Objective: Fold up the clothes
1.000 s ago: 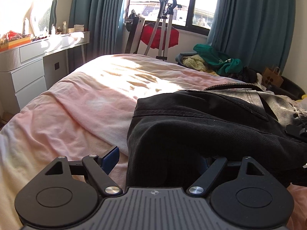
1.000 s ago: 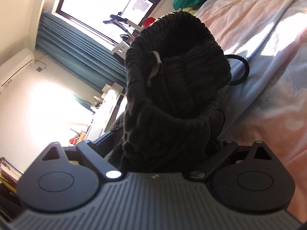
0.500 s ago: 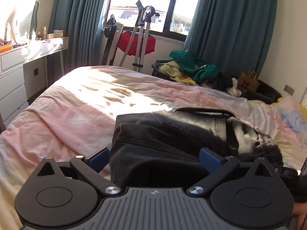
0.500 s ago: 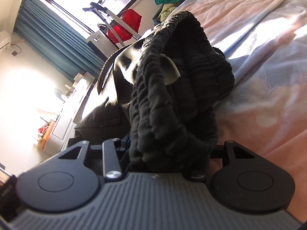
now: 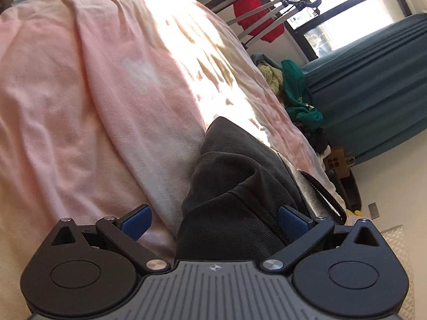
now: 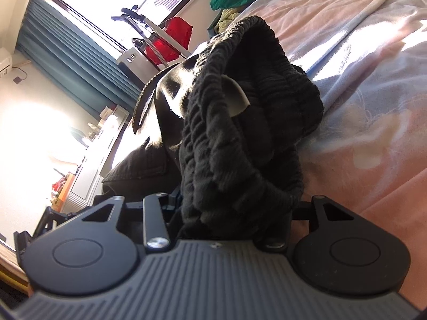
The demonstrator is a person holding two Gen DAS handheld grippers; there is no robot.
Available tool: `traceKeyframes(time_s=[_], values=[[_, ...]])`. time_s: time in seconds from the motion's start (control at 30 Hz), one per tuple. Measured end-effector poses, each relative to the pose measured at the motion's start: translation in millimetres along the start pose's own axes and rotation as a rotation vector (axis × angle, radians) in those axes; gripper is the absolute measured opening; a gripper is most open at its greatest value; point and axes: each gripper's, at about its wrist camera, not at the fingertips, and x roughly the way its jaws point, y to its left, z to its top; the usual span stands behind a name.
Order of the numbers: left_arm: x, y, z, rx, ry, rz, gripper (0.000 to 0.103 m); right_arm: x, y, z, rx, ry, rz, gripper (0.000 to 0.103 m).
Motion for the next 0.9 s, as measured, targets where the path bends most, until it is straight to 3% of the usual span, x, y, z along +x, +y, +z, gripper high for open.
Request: traceKeyframes(time_s=[0.13, 0.3, 0.5, 0.7, 0.9], values=[[8, 0, -2, 0.02, 0.02, -0.021, 0.101, 2, -4, 1, 0.017, 0.002, 0.007, 0.051], [21, -6, -11, 0.049, 0.107, -0.052, 0.1, -1, -10, -2, 0.035, 0.005, 0.01, 0.051], [29, -22, -22, 0.148, 0.115, -0.007, 0.099, -2, -13, -4, 0.053, 0.003, 0.009, 0.051], [27, -38, -30, 0.234, 0.076, 0.08, 0.084, -3, -14, -6, 0.059, 0.0, 0.001, 0.051], [13, -52, -36, 0.322, 0.042, 0.098, 0.062, -8, 0, -7, 0.003, -0.035, -0.016, 0.047]])
